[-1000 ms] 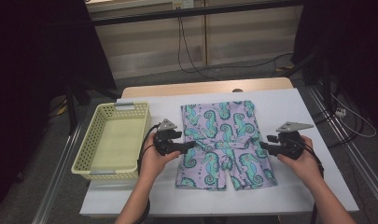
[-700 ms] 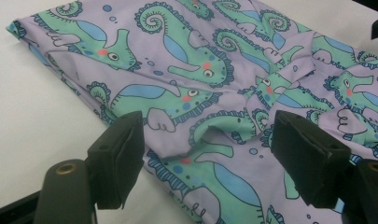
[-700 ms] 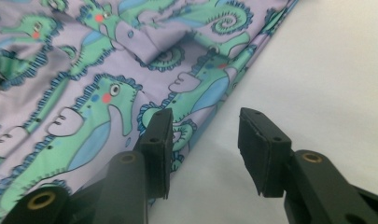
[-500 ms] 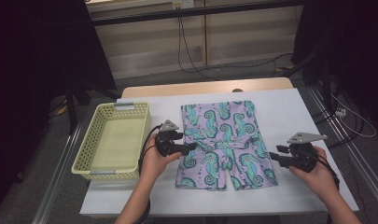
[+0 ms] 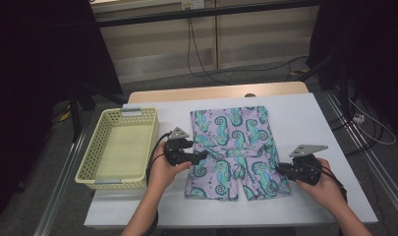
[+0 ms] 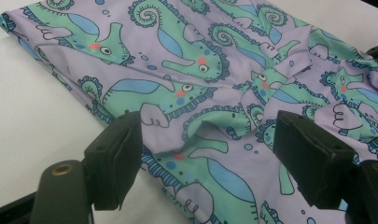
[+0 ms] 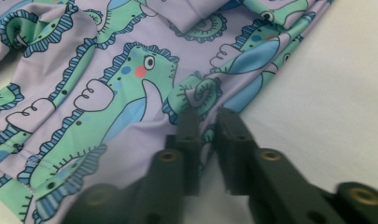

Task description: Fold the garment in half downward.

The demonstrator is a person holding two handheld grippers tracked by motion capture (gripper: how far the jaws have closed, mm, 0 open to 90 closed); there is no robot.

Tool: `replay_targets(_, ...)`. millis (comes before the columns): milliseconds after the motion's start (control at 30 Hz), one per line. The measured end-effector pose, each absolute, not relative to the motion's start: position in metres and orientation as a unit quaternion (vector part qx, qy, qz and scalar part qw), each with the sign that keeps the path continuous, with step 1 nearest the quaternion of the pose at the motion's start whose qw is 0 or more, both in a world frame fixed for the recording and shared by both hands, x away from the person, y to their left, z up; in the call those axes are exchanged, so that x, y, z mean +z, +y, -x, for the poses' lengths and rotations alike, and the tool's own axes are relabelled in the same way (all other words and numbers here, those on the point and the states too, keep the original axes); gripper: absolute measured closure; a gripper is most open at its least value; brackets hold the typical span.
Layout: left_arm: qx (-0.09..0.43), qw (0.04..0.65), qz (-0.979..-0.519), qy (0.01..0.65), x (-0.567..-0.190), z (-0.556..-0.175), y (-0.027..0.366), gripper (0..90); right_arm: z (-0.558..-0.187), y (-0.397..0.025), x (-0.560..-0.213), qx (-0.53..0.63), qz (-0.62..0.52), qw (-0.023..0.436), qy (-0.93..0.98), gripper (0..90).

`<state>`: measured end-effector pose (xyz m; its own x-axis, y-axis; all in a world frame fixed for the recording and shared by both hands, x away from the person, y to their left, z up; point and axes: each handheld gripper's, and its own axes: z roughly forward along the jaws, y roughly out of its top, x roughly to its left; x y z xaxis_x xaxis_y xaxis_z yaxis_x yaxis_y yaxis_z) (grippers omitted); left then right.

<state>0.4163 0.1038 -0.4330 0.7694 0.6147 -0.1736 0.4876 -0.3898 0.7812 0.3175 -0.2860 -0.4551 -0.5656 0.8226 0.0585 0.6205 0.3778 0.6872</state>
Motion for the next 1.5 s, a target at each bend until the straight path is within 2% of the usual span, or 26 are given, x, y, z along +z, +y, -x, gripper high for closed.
replay_targets(67, 0.071, 0.441, -0.831, 0.331, -0.434, -0.417, 0.104, 24.8, -0.318, -0.29, -0.453, 0.344, -0.445, 0.144, 0.815, 89.7)
replay_targets(333, 0.072, 0.442, -0.831, 0.331, -0.433, -0.418, 0.104, 24.9, -0.314, -0.313, -0.447, 0.332, -0.475, 0.161, 0.799, 90.0)
replay_targets(367, 0.073, 0.441, -0.831, 0.33, -0.432, -0.418, 0.105, 24.9, -0.314, -0.314, -0.446, 0.338, -0.474, 0.165, 0.796, 89.2)
replay_targets(467, 0.073, 0.442, -0.831, 0.331, -0.432, -0.418, 0.104, 24.8, -0.314, -0.308, -0.441, 0.367, -0.471, 0.167, 0.785, 79.4)
replay_targets(600, 0.072, 0.442, -0.831, 0.331, -0.432, -0.417, 0.103, 24.8, -0.315, -0.292, -0.444, 0.371, -0.456, 0.152, 0.794, 71.4)
replay_targets(733, 0.071, 0.44, -0.833, 0.328, -0.433, -0.417, 0.102, 24.9, -0.316, -0.283, -0.453, 0.342, -0.446, 0.148, 0.814, 67.9)
replay_targets(800, 0.071, 0.439, -0.834, 0.327, -0.434, -0.417, 0.101, 24.8, -0.315, -0.282, -0.454, 0.331, -0.437, 0.163, 0.82, 74.3)
replay_targets(933, 0.07, 0.44, -0.834, 0.327, -0.434, -0.417, 0.101, 24.9, -0.315, -0.286, -0.452, 0.319, -0.434, 0.162, 0.827, 90.0)
replay_targets(1200, 0.069, 0.442, -0.833, 0.325, -0.432, -0.418, 0.102, 24.9, -0.309, -0.311, -0.442, 0.317, -0.457, 0.172, 0.813, 90.0)
replay_targets(1367, 0.07, 0.443, -0.831, 0.328, -0.432, -0.419, 0.103, 24.8, -0.305, -0.295, -0.429, 0.364, -0.434, 0.181, 0.804, 77.7)
replay_targets(1500, 0.069, 0.441, -0.832, 0.328, -0.432, -0.418, 0.104, 24.5, -0.305, -0.266, -0.434, 0.382, -0.402, 0.147, 0.819, 68.3)
